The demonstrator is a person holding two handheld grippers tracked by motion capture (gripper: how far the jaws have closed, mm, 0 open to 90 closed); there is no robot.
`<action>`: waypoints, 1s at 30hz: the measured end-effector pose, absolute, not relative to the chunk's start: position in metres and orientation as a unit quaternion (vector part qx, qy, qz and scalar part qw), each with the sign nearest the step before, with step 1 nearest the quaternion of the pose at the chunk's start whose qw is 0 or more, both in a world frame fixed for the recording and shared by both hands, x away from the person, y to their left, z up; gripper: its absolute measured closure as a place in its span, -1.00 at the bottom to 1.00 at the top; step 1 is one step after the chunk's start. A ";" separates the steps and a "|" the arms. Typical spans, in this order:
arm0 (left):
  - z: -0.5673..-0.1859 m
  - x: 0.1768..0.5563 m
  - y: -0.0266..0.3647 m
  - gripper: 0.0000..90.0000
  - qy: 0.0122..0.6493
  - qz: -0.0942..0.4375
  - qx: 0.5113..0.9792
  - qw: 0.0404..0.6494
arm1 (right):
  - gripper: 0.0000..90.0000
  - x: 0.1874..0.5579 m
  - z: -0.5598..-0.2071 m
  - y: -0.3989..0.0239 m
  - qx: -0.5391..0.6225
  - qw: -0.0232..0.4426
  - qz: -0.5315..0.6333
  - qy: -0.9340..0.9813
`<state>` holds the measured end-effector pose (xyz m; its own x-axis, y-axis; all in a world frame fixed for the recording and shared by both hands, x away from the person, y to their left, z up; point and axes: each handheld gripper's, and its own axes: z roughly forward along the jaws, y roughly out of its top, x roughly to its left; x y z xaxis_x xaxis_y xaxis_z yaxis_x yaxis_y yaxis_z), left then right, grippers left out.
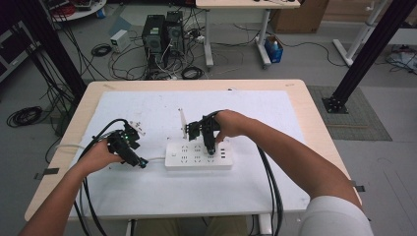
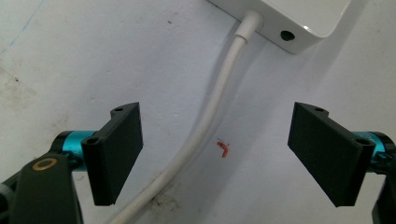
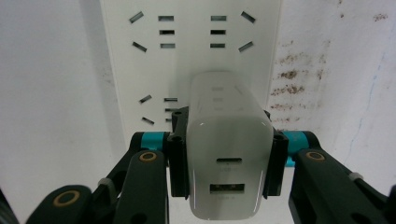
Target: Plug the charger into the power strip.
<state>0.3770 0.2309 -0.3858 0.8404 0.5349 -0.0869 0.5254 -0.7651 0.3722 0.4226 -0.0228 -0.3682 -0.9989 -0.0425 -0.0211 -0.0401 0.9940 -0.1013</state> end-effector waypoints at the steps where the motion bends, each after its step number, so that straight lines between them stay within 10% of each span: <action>1: -0.386 0.377 0.231 -0.60 0.283 0.011 0.939 0.195 | 0.40 0.419 -0.369 -0.023 -0.020 0.021 -0.049 0.998; 30: -0.384 0.366 0.238 -0.60 0.314 0.029 0.923 0.223 | 0.39 0.414 -0.378 -0.027 -0.001 0.038 -0.017 0.999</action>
<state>0.3661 0.2385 -0.3842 0.8016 0.5916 -0.0861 0.5658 -0.7042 0.4289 0.4139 -0.0273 -0.3780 -0.9971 -0.0037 -0.0760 -0.0011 0.9994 -0.0348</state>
